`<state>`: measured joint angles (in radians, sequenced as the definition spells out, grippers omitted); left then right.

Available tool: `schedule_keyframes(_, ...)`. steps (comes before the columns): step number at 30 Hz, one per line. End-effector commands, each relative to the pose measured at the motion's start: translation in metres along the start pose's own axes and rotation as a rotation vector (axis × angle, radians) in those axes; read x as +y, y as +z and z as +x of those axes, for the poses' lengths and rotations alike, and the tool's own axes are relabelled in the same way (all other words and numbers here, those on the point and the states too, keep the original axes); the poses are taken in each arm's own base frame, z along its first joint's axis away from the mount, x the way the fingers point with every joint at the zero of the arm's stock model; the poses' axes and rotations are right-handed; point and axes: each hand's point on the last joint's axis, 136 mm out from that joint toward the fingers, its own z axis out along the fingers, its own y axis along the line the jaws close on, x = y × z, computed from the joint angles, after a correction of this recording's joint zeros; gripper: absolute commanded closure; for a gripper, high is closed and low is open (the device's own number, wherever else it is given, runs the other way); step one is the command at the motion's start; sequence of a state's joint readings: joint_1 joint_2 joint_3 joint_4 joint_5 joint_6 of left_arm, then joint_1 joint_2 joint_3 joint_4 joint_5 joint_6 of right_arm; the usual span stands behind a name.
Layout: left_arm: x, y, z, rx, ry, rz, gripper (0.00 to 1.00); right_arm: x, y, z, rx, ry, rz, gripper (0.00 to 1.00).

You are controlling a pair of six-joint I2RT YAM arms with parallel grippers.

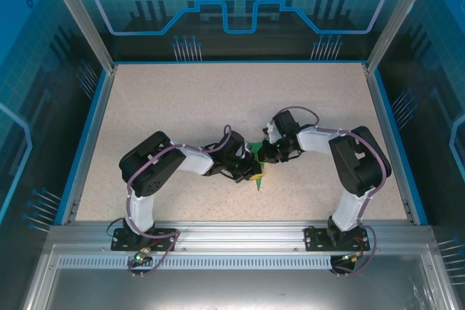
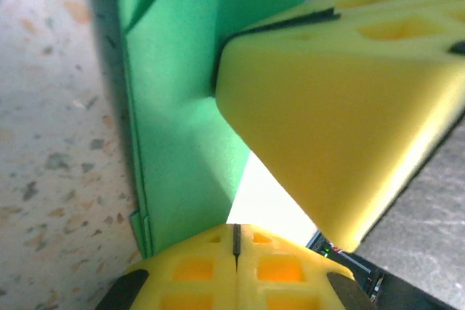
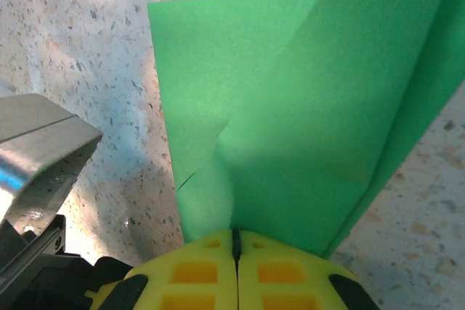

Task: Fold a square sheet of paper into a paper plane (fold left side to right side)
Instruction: Fold the wing for the fifth time at the center of the table.

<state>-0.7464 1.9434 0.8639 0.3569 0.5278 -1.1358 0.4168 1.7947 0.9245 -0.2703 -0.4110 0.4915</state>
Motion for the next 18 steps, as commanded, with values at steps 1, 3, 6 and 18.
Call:
schedule_keyframes(1,0.066,0.01,0.021,0.05,-0.145,-0.204,1.0,-0.026,-0.004,-0.034,-0.099,-0.005,0.091,0.94)
schedule_keyframes(3,0.065,0.01,0.02,0.051,-0.146,-0.202,0.99,-0.028,-0.005,-0.038,-0.106,-0.002,0.092,0.94)
schedule_keyframes(6,0.065,0.01,0.021,0.052,-0.146,-0.202,0.99,-0.031,-0.007,-0.044,-0.112,0.004,0.091,0.94)
schedule_keyframes(18,0.065,0.01,0.021,0.053,-0.149,-0.201,1.0,-0.042,-0.014,-0.067,-0.127,0.019,0.093,0.94)
